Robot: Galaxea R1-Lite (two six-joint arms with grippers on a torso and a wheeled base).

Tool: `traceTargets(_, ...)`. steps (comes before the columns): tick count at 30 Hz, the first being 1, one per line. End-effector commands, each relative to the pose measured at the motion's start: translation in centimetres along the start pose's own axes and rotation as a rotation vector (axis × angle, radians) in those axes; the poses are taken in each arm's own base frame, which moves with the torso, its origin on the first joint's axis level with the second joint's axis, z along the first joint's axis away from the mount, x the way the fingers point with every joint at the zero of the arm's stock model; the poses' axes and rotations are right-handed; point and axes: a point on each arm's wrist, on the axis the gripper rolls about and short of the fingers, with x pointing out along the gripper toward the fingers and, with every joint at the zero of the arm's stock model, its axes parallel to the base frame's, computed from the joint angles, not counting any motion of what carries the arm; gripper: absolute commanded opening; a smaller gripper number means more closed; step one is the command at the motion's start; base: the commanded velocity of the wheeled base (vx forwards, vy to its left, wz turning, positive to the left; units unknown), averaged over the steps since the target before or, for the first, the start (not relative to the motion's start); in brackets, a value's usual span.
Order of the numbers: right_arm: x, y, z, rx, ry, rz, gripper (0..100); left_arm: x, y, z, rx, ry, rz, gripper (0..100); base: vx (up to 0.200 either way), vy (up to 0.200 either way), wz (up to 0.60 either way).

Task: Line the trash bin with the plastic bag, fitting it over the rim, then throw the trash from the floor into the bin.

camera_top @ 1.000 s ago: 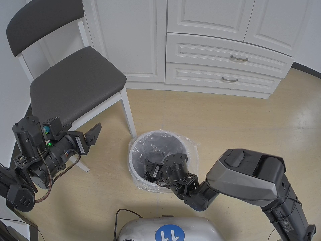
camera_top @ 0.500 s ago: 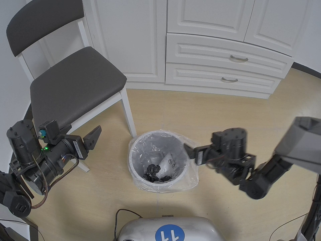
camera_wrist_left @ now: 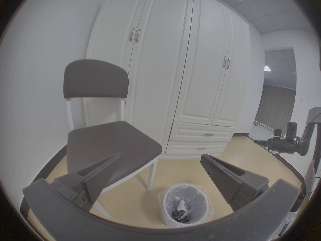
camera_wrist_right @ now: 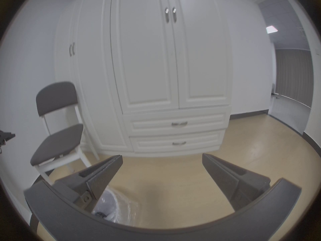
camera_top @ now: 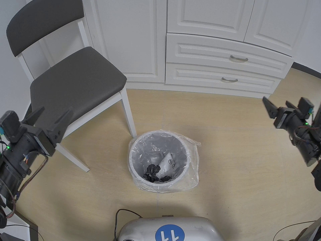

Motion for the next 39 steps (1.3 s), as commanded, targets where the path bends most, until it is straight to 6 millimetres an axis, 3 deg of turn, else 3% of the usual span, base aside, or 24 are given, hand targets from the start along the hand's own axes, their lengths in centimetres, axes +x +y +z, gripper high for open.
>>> traceTargets(1, -7.4, -2.7, 6.0, 0.049, -0.249, -0.045, 100, -4.9, 0.7, 4.4, 0.002, -0.181, 0.003, 100, 0.000, 0.000, 0.00)
traceTargets(3, -10.4, -3.3, 7.4, 0.055, -0.283, -0.048, 100, -6.3, 0.9, 5.6, 0.024, -0.210, 0.008, 100, 0.000, 0.000, 0.00)
traceTargets(4, -10.4, -3.3, 7.4, 0.055, -0.283, -0.048, 100, -6.3, 0.9, 5.6, 0.024, -0.210, 0.008, 100, 0.000, 0.000, 0.00)
traceTargets(5, -12.5, -4.0, 8.1, 0.051, -0.296, -0.065, 100, -7.4, 1.2, 6.2, 0.041, -0.226, 0.025, 100, 0.000, 0.000, 0.00)
traceTargets(8, -15.8, -5.0, 8.7, 0.031, -0.318, -0.121, 100, -8.8, 1.6, 6.6, 0.065, -0.236, 0.058, 100, 0.000, 0.000, 0.00)
traceTargets(9, -16.0, -5.1, 8.7, 0.032, -0.319, -0.124, 100, -8.9, 1.6, 6.6, 0.068, -0.236, 0.061, 100, 0.000, 0.000, 0.00)
traceTargets(10, -17.8, -5.5, 8.7, 0.021, -0.327, -0.147, 100, -9.7, 1.8, 6.7, 0.073, -0.248, 0.079, 100, 0.000, 0.000, 0.00)
traceTargets(11, -18.0, -5.5, 8.7, 0.021, -0.327, -0.148, 100, -9.8, 1.9, 6.6, 0.073, -0.248, 0.081, 100, 0.000, 0.000, 0.00)
traceTargets(12, -19.8, -5.8, 8.4, 0.016, -0.339, -0.168, 100, -10.6, 2.0, 6.6, 0.078, -0.258, 0.097, 100, 0.000, 0.000, 0.00)
traceTargets(14, -21.5, -6.0, 8.1, 0.016, -0.355, -0.175, 100, -11.7, 2.2, 6.6, 0.079, -0.278, 0.112, 100, 0.000, 0.000, 0.00)
traceTargets(17, -23.2, -6.1, 7.7, 0.017, -0.381, -0.182, 100, -13.2, 2.3, 6.4, 0.086, -0.289, 0.124, 100, 0.000, 0.000, 0.00)
traceTargets(20, -25.6, -6.4, 7.0, 0.021, -0.422, -0.181, 100, -16.1, 2.5, 6.0, 0.133, -0.292, 0.162, 100, 0.000, 0.000, 0.00)
traceTargets(25, -27.2, -6.5, 6.3, 0.021, -0.443, -0.158, 100, -18.1, 2.3, 5.3, 0.165, -0.298, 0.230, 100, 0.000, 0.000, 0.00)
traceTargets(26, -28.2, -6.5, 5.8, 0.017, -0.457, -0.136, 100, -19.3, 2.1, 4.8, 0.184, -0.311, 0.279, 100, 0.000, 0.000, 0.00)
traceTargets(33, -29.8, -6.1, 4.1, -0.016, -0.492, -0.101, 100, -21.2, 1.6, 3.7, 0.204, -0.321, 0.339, 100, 0.000, 0.000, 0.00)
traceTargets(39, -29.6, -6.1, 3.8, -0.025, -0.478, -0.102, 100, -22.1, 1.2, 3.3, 0.233, -0.351, 0.375, 100, 0.000, 0.000, 0.00)
